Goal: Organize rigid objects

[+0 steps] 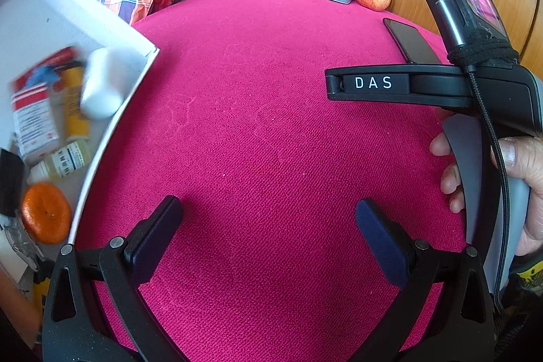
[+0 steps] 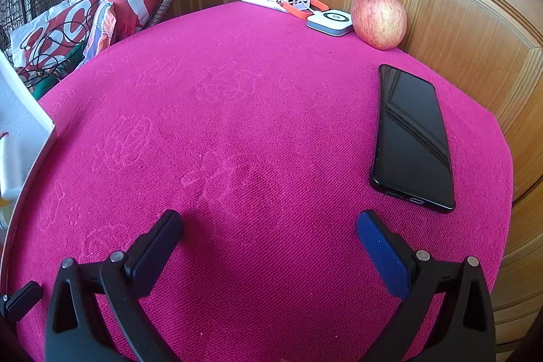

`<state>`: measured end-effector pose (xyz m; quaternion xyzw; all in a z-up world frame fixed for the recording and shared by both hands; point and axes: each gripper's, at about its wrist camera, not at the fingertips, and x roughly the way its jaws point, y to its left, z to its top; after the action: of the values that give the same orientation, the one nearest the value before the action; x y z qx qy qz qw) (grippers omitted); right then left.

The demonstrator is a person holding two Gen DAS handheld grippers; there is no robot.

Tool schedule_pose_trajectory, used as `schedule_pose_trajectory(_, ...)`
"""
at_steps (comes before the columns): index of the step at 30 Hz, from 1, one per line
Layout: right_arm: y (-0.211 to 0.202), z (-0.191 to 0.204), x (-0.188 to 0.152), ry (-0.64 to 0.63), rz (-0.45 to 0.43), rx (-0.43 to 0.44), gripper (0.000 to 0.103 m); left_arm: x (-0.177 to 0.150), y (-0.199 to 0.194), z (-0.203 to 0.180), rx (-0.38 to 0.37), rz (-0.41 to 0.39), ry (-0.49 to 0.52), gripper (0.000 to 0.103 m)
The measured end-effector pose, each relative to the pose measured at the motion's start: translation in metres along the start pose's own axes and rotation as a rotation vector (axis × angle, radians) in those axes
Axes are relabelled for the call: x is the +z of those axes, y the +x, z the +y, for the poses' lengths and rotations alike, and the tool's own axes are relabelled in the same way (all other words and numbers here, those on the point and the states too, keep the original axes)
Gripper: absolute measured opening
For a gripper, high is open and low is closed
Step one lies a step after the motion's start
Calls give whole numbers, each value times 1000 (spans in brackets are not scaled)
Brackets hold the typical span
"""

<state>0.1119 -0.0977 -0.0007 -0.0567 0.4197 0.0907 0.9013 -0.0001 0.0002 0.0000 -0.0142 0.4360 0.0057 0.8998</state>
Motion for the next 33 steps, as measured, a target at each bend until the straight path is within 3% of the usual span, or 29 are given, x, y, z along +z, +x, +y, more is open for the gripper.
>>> schedule_pose_trajectory(33,2,1,0,-2,1,-2,103,-3,-2,2,-2,1,0,103)
